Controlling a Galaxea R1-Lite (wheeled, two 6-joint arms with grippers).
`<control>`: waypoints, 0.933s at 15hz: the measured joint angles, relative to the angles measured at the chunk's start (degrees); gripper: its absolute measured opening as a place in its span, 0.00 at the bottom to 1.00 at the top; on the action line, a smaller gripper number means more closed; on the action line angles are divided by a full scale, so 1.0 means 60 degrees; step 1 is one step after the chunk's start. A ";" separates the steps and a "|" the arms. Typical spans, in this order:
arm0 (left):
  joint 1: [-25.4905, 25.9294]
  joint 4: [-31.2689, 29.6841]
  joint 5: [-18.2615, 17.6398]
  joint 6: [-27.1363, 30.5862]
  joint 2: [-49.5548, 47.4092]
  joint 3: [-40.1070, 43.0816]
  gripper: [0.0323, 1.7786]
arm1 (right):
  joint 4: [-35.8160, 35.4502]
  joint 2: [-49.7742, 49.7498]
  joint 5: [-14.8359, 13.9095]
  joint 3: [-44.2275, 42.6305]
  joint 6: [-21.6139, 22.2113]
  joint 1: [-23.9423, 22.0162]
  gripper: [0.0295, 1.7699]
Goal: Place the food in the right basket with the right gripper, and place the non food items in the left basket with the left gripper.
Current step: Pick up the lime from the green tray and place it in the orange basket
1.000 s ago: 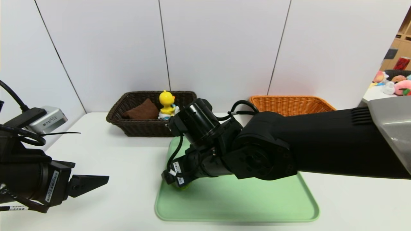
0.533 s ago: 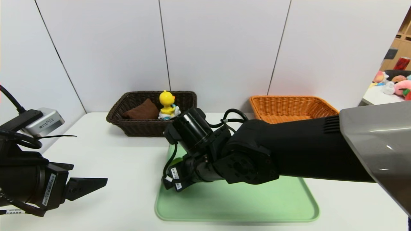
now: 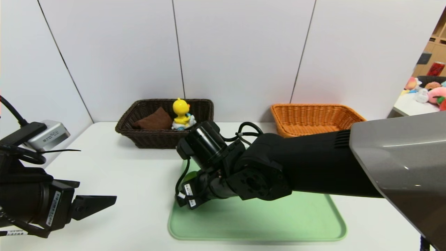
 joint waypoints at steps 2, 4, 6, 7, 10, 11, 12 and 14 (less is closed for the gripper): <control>0.0002 -0.0010 0.0000 0.0000 0.0000 0.0004 0.95 | -0.0006 0.0030 -0.0010 -0.0006 0.0008 0.0002 0.75; -0.0004 -0.0083 0.0000 -0.0008 0.0000 0.0000 0.95 | -0.0010 0.0055 -0.0106 -0.0014 0.0000 0.0018 0.62; -0.0004 -0.0128 0.0000 -0.0004 0.0008 0.0000 0.95 | -0.0014 0.0055 -0.0116 -0.0014 0.0008 0.0018 0.59; -0.0008 -0.0128 -0.0006 -0.0004 0.0012 0.0000 0.95 | -0.0018 0.0055 -0.0116 -0.0014 0.0008 0.0018 0.58; -0.0012 -0.0128 -0.0010 0.0000 0.0014 0.0004 0.95 | -0.0018 0.0030 -0.0106 -0.0014 0.0010 0.0014 0.58; -0.0012 -0.0128 -0.0014 -0.0004 0.0012 0.0004 0.95 | -0.0014 -0.0010 -0.0110 -0.0014 0.0018 0.0010 0.58; -0.0012 -0.0128 -0.0018 0.0002 0.0012 0.0000 0.95 | -0.0010 -0.0061 -0.0102 -0.0018 0.0028 0.0010 0.58; -0.0012 -0.0130 -0.0018 0.0006 0.0008 -0.0002 0.95 | -0.0006 -0.0171 -0.0102 -0.0020 0.0033 -0.0012 0.57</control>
